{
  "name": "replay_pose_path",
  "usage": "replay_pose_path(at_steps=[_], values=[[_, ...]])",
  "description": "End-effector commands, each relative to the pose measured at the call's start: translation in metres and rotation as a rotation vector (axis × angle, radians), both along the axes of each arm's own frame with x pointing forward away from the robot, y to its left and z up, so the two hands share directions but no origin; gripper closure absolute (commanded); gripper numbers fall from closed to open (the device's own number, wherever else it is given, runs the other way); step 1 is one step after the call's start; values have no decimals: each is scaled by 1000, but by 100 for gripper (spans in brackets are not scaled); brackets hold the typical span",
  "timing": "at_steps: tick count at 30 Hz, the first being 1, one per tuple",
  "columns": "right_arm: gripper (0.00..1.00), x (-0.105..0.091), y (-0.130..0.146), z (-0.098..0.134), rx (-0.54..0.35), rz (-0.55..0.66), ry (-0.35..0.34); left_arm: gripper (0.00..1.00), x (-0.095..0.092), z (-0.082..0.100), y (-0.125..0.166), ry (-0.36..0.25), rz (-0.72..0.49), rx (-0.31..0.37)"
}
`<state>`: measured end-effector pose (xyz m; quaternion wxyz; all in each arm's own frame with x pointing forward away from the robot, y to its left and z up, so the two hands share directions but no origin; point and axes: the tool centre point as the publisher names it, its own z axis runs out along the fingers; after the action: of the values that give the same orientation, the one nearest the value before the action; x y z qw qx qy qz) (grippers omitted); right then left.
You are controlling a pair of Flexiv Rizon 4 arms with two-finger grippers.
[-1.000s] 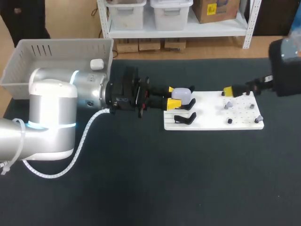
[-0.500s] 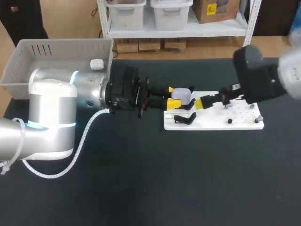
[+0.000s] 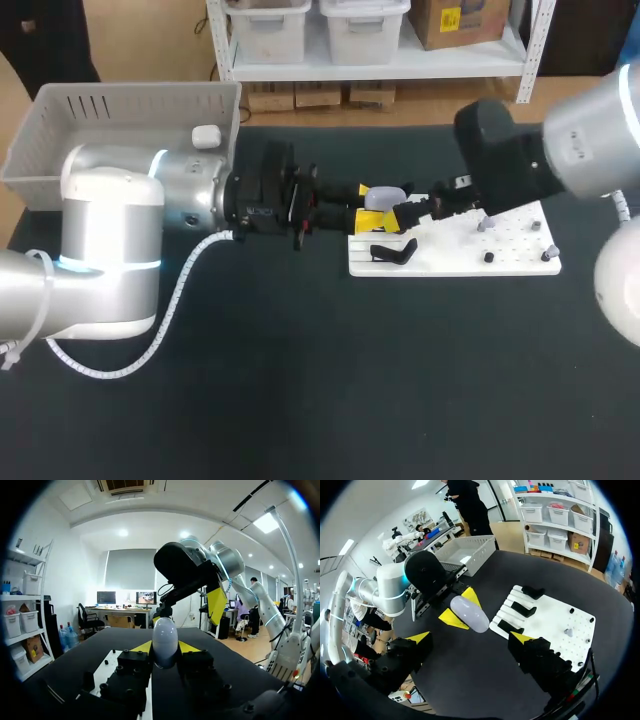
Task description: Pick up each earbud case from the left stands, insert the matching earbuds, close the lid, and place the case in the box.
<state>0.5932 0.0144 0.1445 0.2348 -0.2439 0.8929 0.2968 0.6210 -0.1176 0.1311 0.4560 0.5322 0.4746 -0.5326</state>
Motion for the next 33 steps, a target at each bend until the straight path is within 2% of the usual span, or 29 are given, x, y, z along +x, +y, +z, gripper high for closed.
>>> replay_pose_path(at_steps=[1,21,29,33], values=[[0,13,2,-9,70,49,40,100,0,-1,0,-2,2,-3],[0,32,-6,-18,85,-1,60,100,0,-1,0,-2,2,-3],[0,38,-8,-17,91,-24,56,100,0,-1,0,-2,2,-3],[0,40,-11,-10,99,-42,32,100,0,-1,0,-2,2,-3]])
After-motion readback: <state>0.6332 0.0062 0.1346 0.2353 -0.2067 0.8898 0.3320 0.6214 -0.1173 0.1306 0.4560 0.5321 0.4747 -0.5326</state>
